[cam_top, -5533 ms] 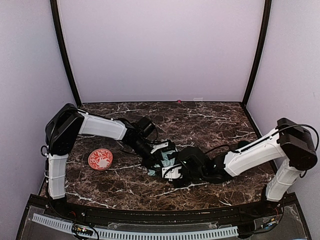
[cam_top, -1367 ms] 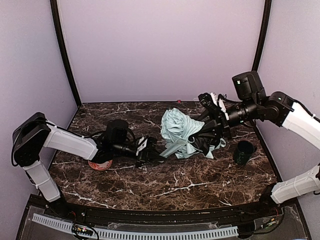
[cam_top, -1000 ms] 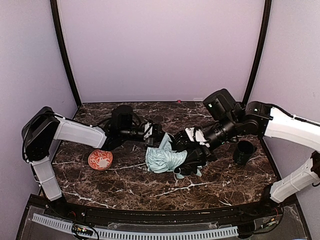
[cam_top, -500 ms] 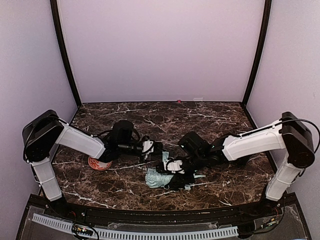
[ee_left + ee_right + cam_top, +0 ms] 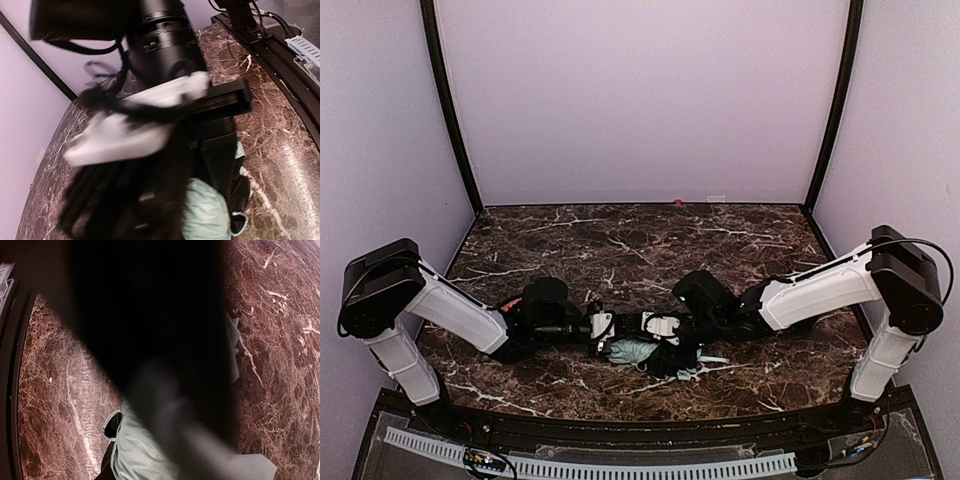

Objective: Put away the umbrella

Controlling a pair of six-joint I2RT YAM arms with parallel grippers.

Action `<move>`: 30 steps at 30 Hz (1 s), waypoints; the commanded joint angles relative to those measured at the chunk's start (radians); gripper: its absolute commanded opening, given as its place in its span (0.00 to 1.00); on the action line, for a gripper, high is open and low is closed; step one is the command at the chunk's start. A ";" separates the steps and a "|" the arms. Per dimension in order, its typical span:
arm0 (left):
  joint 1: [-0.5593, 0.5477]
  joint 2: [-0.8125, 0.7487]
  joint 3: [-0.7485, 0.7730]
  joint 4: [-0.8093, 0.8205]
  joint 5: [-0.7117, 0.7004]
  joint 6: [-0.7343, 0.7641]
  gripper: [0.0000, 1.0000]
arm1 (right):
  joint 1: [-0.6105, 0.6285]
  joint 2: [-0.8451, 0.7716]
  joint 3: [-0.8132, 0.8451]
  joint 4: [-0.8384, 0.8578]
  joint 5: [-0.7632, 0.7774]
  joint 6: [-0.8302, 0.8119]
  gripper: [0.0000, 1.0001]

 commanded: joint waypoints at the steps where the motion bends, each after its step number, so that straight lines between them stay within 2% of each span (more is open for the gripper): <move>1: -0.129 -0.065 -0.009 0.057 -0.127 0.082 0.00 | -0.029 0.024 -0.064 -0.061 0.050 0.103 0.08; 6: -0.183 -0.083 -0.023 -0.064 -0.172 0.136 0.00 | -0.045 0.012 -0.094 0.008 0.057 0.133 0.13; 10: -0.218 -0.072 -0.006 -0.251 -0.251 0.240 0.00 | -0.047 -0.006 -0.097 0.033 0.046 0.142 0.15; 14: -0.304 0.003 0.053 -0.456 -0.363 0.342 0.00 | -0.047 -0.027 -0.090 0.059 0.047 0.161 0.17; 18: -0.330 0.120 0.082 -0.507 -0.484 0.414 0.00 | -0.042 -0.025 -0.038 0.045 0.048 0.188 0.18; 21: -0.333 0.147 0.093 -0.552 -0.541 0.436 0.00 | -0.040 -0.036 -0.035 0.040 0.045 0.185 0.19; 30: -0.331 0.198 0.088 -0.635 -0.595 0.428 0.00 | -0.038 -0.116 -0.066 0.035 -0.033 0.193 0.38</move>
